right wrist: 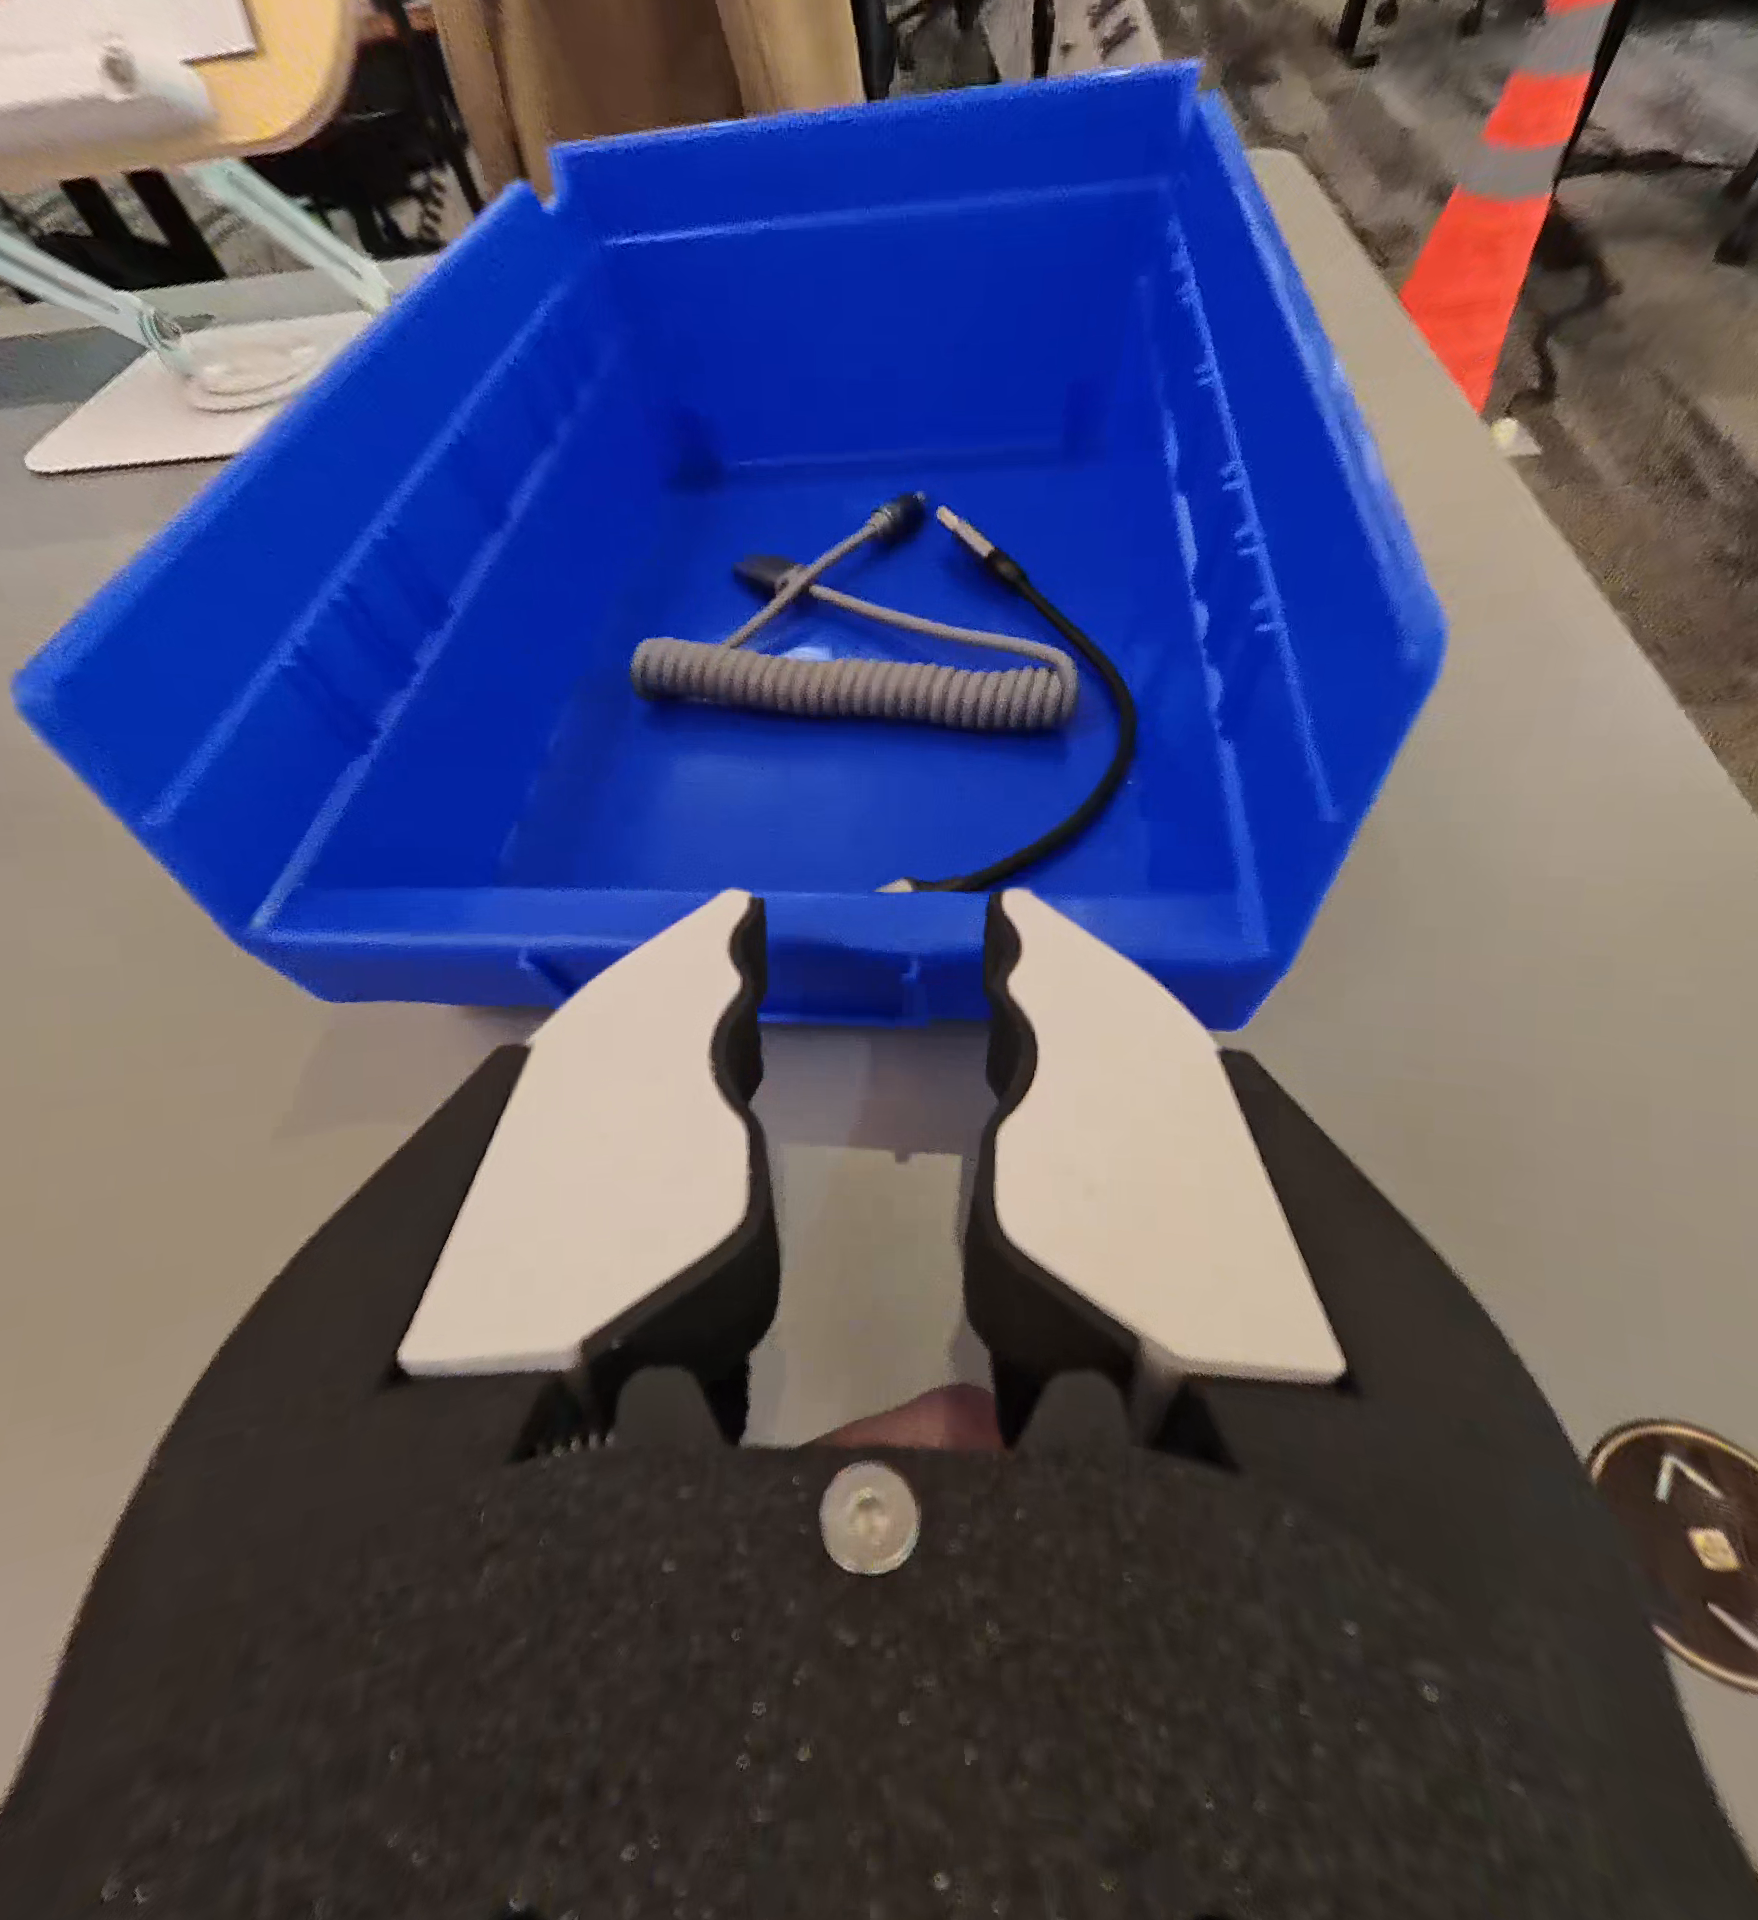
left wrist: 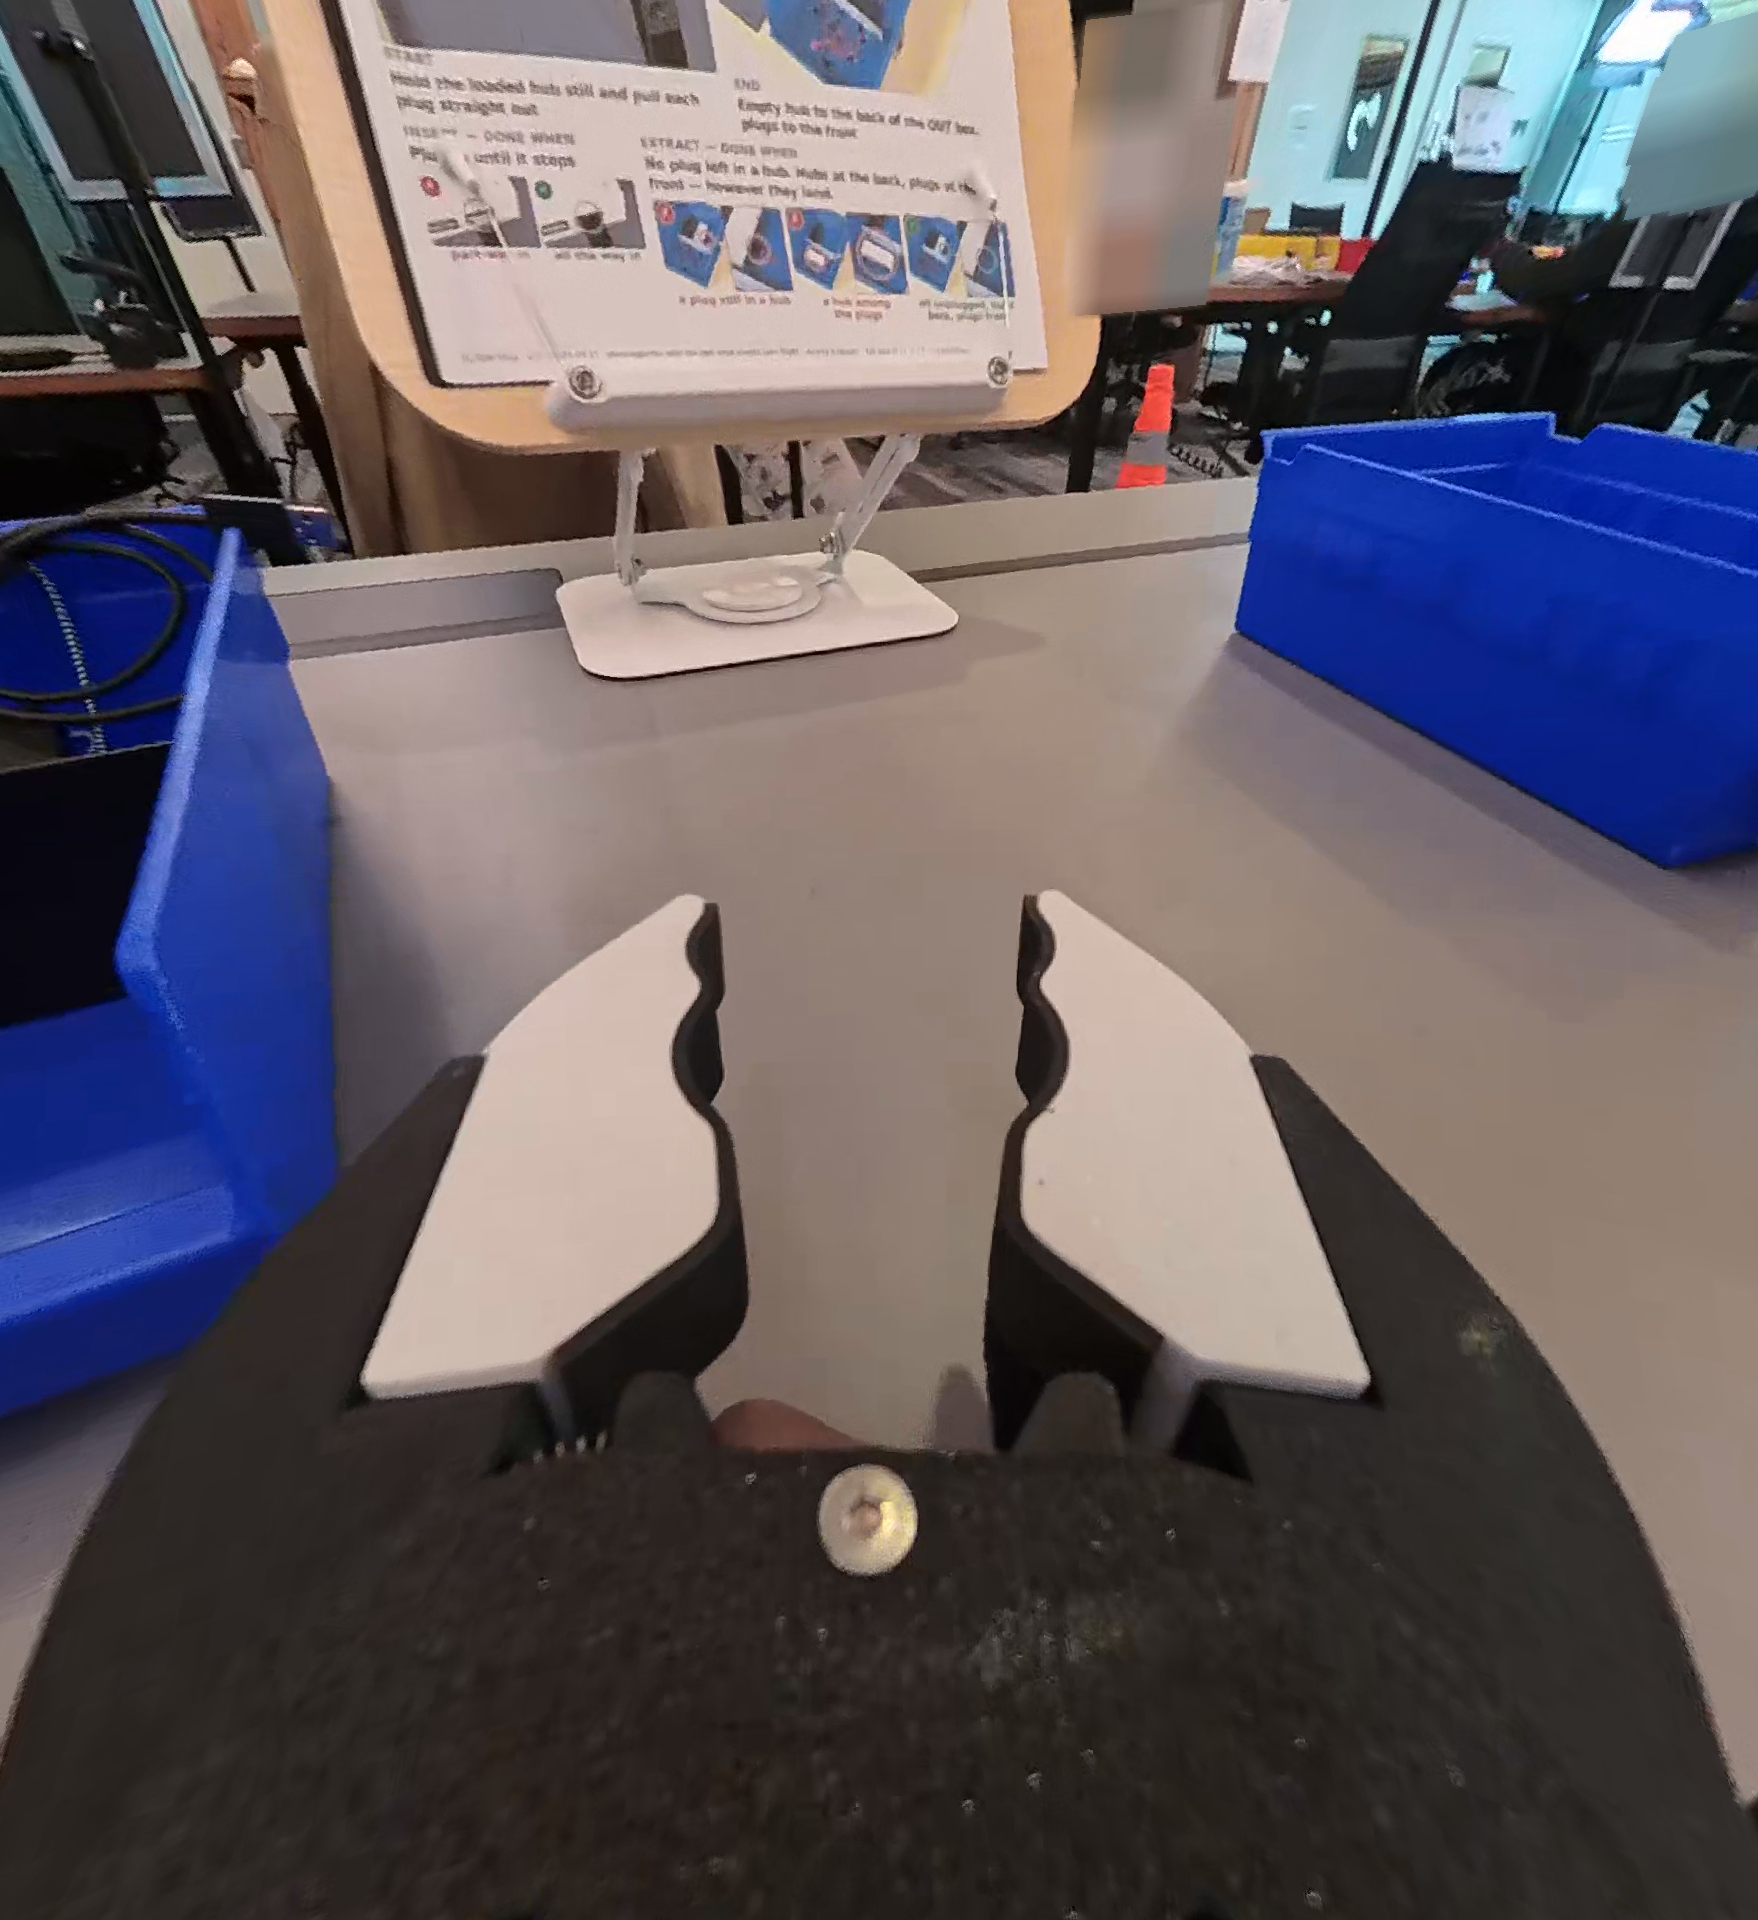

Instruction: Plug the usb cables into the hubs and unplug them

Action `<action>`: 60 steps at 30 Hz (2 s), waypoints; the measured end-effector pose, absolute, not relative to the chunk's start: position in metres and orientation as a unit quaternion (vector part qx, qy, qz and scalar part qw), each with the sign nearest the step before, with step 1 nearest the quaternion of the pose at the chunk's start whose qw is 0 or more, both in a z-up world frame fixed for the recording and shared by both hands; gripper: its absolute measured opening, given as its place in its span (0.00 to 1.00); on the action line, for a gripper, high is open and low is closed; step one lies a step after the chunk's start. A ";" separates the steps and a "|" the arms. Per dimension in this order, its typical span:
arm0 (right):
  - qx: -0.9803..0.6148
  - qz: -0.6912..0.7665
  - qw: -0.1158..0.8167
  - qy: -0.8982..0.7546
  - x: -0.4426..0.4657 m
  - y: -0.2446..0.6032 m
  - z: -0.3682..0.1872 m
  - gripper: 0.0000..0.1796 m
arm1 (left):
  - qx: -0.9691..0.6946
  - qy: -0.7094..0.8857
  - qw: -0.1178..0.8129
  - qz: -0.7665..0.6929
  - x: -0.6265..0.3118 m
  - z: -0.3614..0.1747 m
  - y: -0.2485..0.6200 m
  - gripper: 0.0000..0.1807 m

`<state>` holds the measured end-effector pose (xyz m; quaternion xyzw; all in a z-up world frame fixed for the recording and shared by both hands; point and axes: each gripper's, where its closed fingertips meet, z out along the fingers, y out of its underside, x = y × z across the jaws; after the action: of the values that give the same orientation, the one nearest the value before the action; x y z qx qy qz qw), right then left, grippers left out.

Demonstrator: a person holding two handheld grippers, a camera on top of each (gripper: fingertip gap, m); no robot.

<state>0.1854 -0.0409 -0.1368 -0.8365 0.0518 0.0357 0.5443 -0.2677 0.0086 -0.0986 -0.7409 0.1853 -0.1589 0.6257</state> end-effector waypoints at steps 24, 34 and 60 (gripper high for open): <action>-0.780 0.025 0.624 -0.023 0.116 -0.023 -0.063 0.22 | -0.748 0.164 0.638 -0.081 -0.275 -0.098 0.029 0.30; -0.773 0.074 0.621 -0.104 -0.049 0.030 -0.096 0.24 | -0.791 0.132 0.591 -0.086 -0.270 -0.116 0.044 0.35; -0.766 0.092 0.632 -0.077 -0.047 0.030 -0.106 0.23 | -0.789 0.133 0.590 -0.106 -0.269 -0.115 0.047 0.34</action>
<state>-0.0473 0.0295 -0.1055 -0.7657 -0.0774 0.0924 0.6318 -0.2691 0.0468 -0.1152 -0.7895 0.1326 -0.1058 0.5899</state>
